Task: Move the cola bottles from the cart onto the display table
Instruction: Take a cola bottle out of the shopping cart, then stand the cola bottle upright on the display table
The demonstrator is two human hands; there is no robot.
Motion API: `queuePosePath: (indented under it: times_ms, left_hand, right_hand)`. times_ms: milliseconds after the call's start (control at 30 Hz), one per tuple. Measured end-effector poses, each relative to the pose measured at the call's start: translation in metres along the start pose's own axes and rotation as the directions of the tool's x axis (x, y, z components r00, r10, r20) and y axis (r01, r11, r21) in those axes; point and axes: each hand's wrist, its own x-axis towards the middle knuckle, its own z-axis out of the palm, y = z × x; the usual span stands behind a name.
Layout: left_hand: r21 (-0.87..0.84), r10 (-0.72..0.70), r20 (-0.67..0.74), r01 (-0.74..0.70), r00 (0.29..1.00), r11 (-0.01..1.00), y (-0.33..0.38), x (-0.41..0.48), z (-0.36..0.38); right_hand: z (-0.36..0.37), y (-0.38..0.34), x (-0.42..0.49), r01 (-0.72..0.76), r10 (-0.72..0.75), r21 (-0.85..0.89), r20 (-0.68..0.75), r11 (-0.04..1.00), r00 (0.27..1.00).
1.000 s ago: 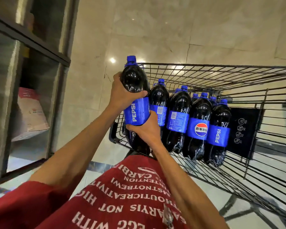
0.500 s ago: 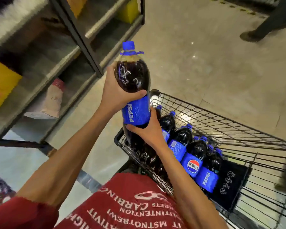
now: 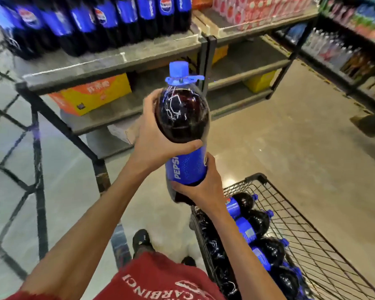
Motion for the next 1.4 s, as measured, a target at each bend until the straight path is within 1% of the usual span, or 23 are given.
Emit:
queuePosePath:
  times_ms: [133,300,500,600,733,900,1100,1400]
  left_hand:
    - [0.052,0.023,-0.096,-0.018,0.995,0.998,-0.005,-0.005,-0.061]
    - [0.078,0.054,-0.184,-0.040,0.981,0.996,-0.019,-0.010,-0.136]
    - [0.078,0.063,-0.251,-0.045,0.966,0.996,-0.039,-0.010,-0.224]
    - [0.080,0.039,-0.285,-0.017,0.958,0.997,-0.050,-0.011,-0.263]
    - [0.122,0.026,-0.316,0.013,0.949,0.992,-0.066,-0.008,-0.310]
    - [0.111,-0.024,-0.371,0.070,0.928,0.991,-0.081,0.003,-0.354]
    - [0.124,-0.063,-0.434,0.129,0.899,0.984,-0.107,0.030,-0.386]
    - [0.143,-0.113,-0.471,0.202,0.875,0.969,-0.156,0.116,-0.428]
  right_hand:
    - [0.048,-0.029,0.011,0.090,-0.091,0.008,0.086,0.996,0.992]
    - [0.119,-0.058,0.019,0.155,-0.157,0.027,0.153,0.988,0.976]
    - [0.204,-0.091,0.030,0.173,-0.183,0.067,0.214,0.983,0.959]
    - [0.245,-0.104,0.038,0.186,-0.197,0.070,0.248,0.980,0.949]
    - [0.293,-0.121,0.047,0.194,-0.213,0.093,0.278,0.977,0.937]
    - [0.337,-0.140,0.068,0.210,-0.233,0.104,0.337,0.972,0.912]
    - [0.378,-0.147,0.110,0.213,-0.230,0.088,0.394,0.973,0.890]
    - [0.439,-0.167,0.210,0.225,-0.252,0.113,0.434,0.968,0.865]
